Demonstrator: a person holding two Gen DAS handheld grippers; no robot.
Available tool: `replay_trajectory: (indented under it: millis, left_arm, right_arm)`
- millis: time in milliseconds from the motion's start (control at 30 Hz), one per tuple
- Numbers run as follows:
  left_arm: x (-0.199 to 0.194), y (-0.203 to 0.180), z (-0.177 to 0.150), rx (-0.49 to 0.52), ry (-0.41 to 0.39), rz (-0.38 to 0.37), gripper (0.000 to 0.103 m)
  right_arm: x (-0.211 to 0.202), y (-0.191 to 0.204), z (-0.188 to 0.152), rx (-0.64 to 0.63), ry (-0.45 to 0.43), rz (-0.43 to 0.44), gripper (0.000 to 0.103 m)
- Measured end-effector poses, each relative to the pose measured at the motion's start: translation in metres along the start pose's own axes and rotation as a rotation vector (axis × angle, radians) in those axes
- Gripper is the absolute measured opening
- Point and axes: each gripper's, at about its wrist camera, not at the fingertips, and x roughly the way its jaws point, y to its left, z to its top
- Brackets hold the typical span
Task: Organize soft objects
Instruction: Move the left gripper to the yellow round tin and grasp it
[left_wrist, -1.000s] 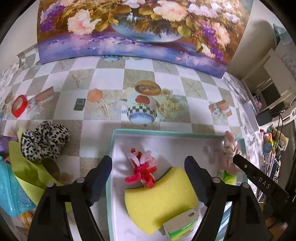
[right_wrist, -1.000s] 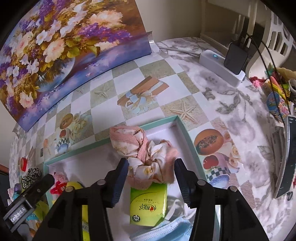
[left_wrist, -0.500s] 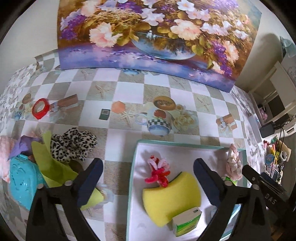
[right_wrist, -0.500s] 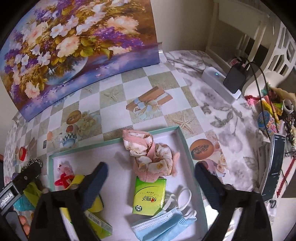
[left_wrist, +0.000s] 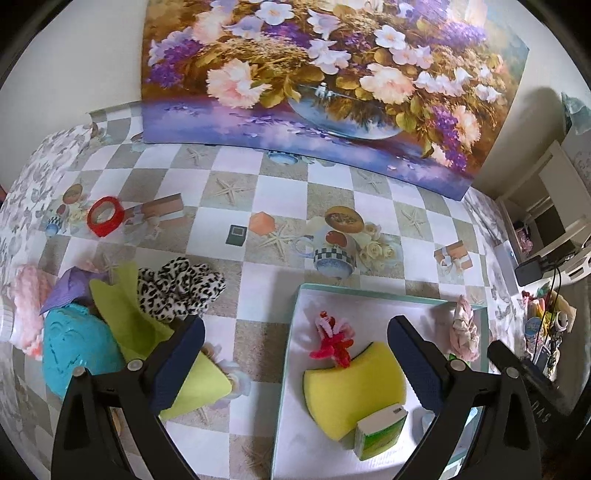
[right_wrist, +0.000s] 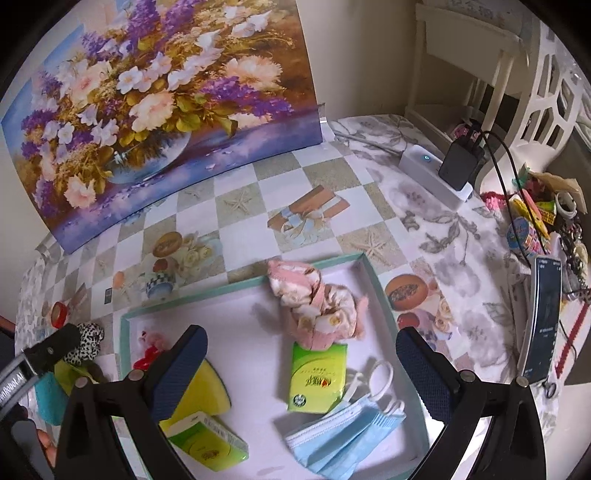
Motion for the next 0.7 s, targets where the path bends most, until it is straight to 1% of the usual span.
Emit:
replay_trajectory:
  millis: [333, 500, 600, 700]
  left_arm:
    - [-0.021, 0.016, -0.016, 0.017, 0.002, 0.054, 0.099]
    - [-0.027, 0.034, -0.031, -0.011, 0.017, 0.064, 0.099]
    - [-0.027, 0.046, -0.042, -0.036, 0.049, 0.079, 0.099]
    - [-0.032, 0.053, -0.049, -0.043, 0.051, 0.082, 0.099]
  right_arm:
    - [-0.004, 0.021, -0.032, -0.052, 0.011, 0.003, 0.103]
    - [-0.008, 0.034, -0.044, -0.088, 0.024, 0.005, 0.103]
    - [-0.012, 0.045, -0.054, -0.125, 0.026, -0.002, 0.103]
    - [-0.016, 0.055, -0.065, -0.159, 0.032, 0.015, 0.103]
